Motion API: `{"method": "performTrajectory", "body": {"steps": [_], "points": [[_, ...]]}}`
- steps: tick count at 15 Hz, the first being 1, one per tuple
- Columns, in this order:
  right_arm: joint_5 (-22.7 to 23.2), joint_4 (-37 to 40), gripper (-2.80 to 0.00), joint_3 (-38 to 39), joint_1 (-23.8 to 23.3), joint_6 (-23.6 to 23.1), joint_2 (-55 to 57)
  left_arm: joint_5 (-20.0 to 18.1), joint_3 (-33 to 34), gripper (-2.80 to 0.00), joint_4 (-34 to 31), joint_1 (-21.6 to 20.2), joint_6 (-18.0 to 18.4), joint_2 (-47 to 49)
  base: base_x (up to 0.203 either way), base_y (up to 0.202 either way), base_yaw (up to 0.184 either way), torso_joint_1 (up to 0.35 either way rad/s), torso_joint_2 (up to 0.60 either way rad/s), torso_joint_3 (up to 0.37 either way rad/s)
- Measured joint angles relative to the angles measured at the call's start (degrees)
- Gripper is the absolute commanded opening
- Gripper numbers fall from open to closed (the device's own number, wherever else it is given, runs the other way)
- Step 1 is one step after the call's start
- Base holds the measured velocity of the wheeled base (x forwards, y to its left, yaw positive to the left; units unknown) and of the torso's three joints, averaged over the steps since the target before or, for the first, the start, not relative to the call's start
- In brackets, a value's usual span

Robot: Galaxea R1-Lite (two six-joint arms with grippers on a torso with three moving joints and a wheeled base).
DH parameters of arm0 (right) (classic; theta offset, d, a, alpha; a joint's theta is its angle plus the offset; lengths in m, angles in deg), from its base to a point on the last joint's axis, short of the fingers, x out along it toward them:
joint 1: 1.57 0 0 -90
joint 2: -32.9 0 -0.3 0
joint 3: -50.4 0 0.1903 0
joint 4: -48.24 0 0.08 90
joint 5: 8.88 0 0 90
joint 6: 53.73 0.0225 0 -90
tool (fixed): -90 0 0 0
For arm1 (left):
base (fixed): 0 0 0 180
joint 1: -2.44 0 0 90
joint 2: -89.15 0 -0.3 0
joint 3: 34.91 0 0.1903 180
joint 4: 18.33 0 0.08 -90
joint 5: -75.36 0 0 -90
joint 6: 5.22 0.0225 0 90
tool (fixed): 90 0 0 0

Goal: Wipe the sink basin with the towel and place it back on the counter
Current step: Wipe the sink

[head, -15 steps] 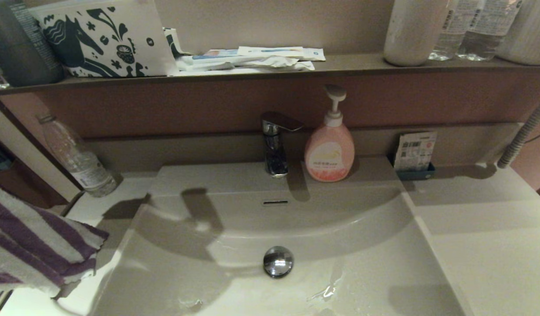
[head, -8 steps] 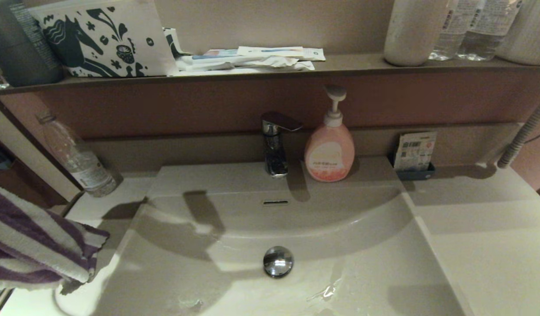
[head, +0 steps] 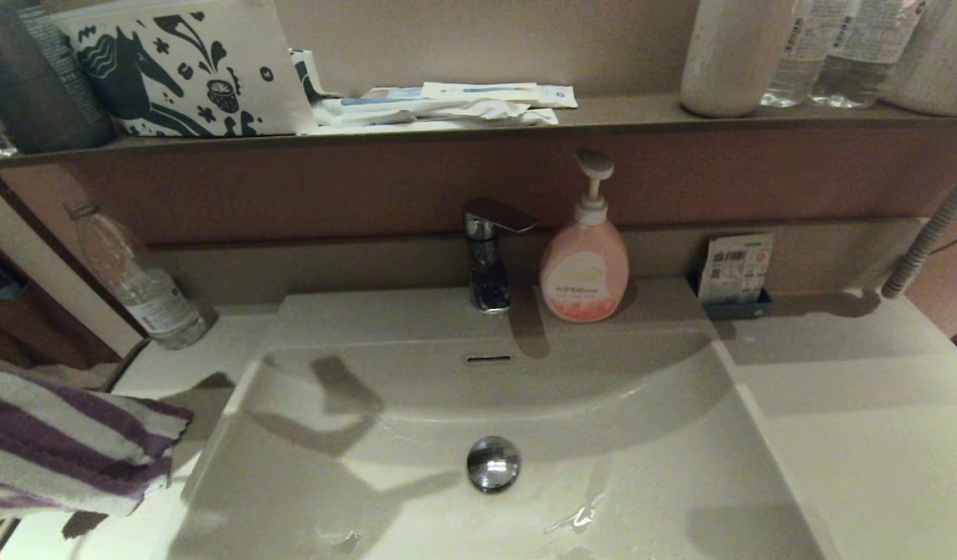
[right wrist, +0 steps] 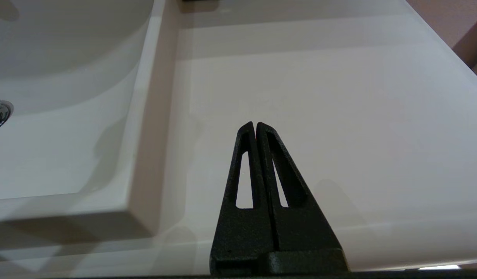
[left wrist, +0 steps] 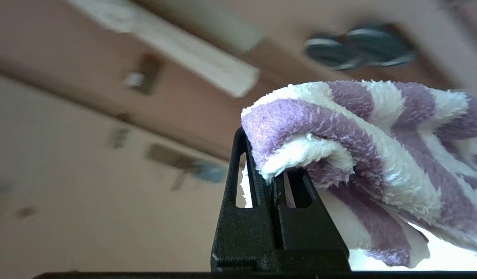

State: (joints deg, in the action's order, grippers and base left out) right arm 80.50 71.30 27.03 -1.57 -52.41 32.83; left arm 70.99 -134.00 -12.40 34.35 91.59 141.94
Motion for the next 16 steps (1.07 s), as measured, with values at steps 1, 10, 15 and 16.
{"method": "performTrajectory", "body": {"steps": [1, 10, 15, 16], "points": [[0.00, -0.02, -2.80, 0.00, 0.00, 0.00, 0.00, -2.06, 1.67, -2.80, 0.13, -2.57, -0.01, -0.28, 0.000, 0.000, 0.000, 0.000, 0.00, 0.000], [0.02, -0.02, -2.80, 0.00, 0.00, 0.00, 0.00, -31.57, 15.22, -2.80, -12.06, -16.80, -22.02, -3.28, 0.000, 0.000, 0.000, 0.000, 0.00, 0.000], [0.00, -0.02, -2.80, 0.00, 0.00, 0.00, 0.00, -45.79, 14.45, -2.80, -32.66, -33.09, -37.85, -4.50, 0.000, 0.000, 0.000, 0.000, 0.00, 0.000], [0.00, -0.01, -2.80, 0.00, 0.00, 0.00, 0.00, -49.84, 13.35, -2.80, -39.34, -35.79, -41.66, -4.84, 0.000, 0.000, 0.000, 0.000, 0.00, 0.000]]}}
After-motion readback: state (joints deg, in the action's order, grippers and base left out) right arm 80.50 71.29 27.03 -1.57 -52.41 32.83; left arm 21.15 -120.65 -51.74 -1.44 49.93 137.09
